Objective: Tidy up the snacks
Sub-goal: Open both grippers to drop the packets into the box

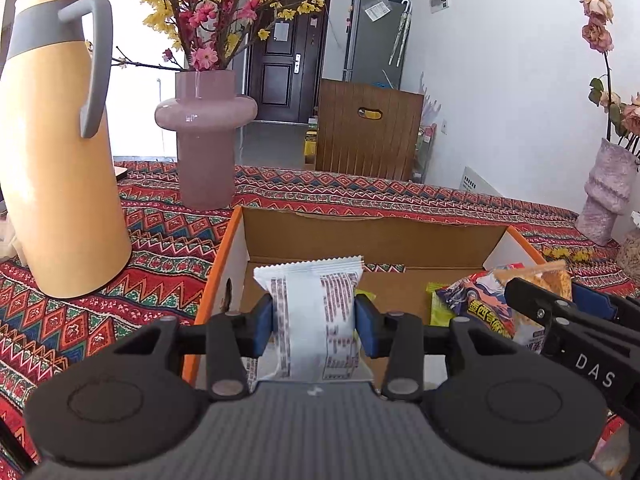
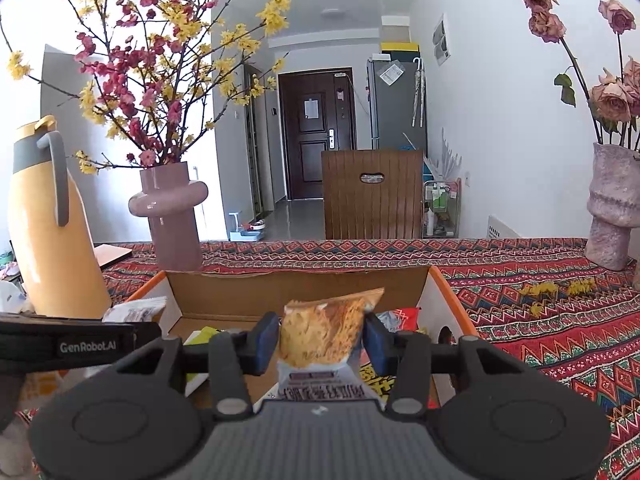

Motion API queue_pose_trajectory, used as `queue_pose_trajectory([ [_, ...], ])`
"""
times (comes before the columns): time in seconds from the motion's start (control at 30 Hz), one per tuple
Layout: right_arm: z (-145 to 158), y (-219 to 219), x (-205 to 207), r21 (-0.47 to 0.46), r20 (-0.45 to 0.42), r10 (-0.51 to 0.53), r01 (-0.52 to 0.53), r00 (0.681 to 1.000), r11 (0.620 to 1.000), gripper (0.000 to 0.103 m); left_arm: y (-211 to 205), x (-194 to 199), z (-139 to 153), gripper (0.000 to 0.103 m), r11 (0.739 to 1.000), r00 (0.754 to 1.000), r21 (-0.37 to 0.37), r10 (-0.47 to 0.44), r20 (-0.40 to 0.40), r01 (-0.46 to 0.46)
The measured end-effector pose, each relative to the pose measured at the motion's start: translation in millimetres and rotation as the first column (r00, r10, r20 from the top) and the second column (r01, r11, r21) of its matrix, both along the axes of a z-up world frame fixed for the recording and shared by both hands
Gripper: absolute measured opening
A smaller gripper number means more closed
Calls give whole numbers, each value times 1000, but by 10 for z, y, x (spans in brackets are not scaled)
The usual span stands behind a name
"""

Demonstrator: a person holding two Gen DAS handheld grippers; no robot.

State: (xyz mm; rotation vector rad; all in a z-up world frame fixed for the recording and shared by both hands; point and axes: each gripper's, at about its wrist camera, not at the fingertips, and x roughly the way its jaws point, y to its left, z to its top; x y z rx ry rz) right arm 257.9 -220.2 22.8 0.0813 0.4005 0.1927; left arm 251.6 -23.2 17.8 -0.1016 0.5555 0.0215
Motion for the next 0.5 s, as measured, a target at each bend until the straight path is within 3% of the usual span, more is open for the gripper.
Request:
queue_pose_trajectory([
  [0.07,4,-36,-15,12,7,-17,17,1000,1000,67,22,-20,15,59,1000,1000,-6,13,12,-12],
  [0.1,6,-56,-20,21,11,-26,25,1000,999,81,31,-31,28,65,1000,1000,-5,22,23,-22],
  [0.13,11,-67,-19,30,16,-32,32,999,999,95,38,-45,40,77,1000,999,-5,30,34,-30],
  [0.17,15,-82,-27,39,23,-38,37,999,999,100,47,-63,56,89,999,998,-6,38,48,-38],
  [0.23,19,-111,-45,58,33,-45,43,998,997,103,57,-111,87,103,999,995,-8,52,81,-51],
  [0.3,21,-128,-53,64,36,-50,47,998,997,103,59,-154,121,103,998,992,-4,60,113,-60],
  [0.5,16,-129,-61,67,39,-53,50,998,996,103,76,-126,111,103,998,993,-15,63,103,-62],
])
